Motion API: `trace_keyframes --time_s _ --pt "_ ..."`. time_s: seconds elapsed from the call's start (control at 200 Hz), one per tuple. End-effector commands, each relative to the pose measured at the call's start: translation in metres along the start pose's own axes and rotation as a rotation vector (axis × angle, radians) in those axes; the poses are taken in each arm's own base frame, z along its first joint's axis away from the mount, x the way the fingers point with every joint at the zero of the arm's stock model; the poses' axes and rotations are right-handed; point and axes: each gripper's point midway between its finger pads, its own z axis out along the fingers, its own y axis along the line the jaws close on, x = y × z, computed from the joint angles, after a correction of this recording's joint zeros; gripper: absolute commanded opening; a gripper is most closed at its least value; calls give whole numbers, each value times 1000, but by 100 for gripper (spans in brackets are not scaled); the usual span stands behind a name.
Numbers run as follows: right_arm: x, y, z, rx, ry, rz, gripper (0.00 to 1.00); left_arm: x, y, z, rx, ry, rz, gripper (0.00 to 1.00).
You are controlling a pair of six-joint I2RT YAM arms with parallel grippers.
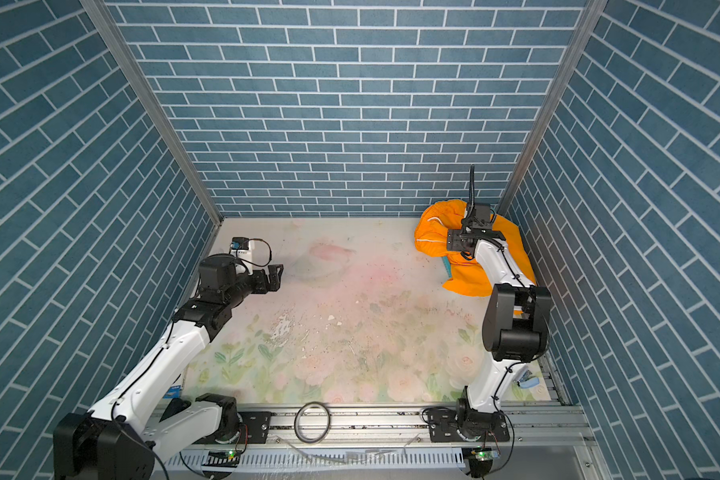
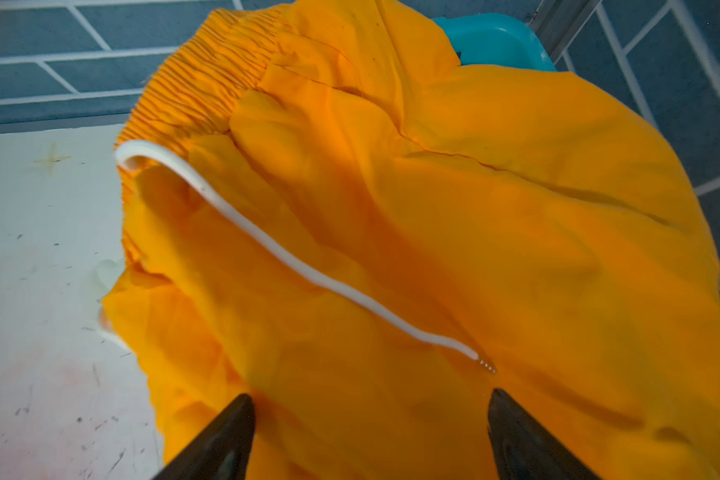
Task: Fold and stack the shorts
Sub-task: 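Lift the orange shorts off the basket with the right gripper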
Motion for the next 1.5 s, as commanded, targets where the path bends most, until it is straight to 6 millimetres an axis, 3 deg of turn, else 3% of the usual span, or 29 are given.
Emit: trace_keyframes --time_s 0.0,0.07,0.165,0.305,0.365,0.6,0.995,1.18,1.31,1.495 --pt "-1 -12 11 22 31 -20 84 5 -3 -3 14 10 0 100" --pt "-1 -12 21 -9 40 4 79 3 -4 -3 17 9 3 100" --pt "-3 -6 27 -55 46 12 62 1 -4 -4 19 6 9 100" --pt "-16 5 17 -125 19 21 15 1 -5 -5 19 7 6 100" --pt "-26 7 5 -138 -13 30 0 -1 -6 -5 25 6 4 100" --pt "-69 26 -68 -279 -172 80 0 -11 -16 -11 74 -6 2 100" --pt "-139 90 -205 -432 -366 -85 0 -41 -35 -22 159 -62 16 100" --pt "-171 138 -280 -647 -498 -134 0 -51 -40 -30 175 -82 20 100" --pt "-172 186 -318 -800 -518 -196 0 -55 -41 -36 173 -92 23 100" --pt "-131 277 -346 -1089 -438 -349 0 -59 -41 -40 166 -64 0 100"
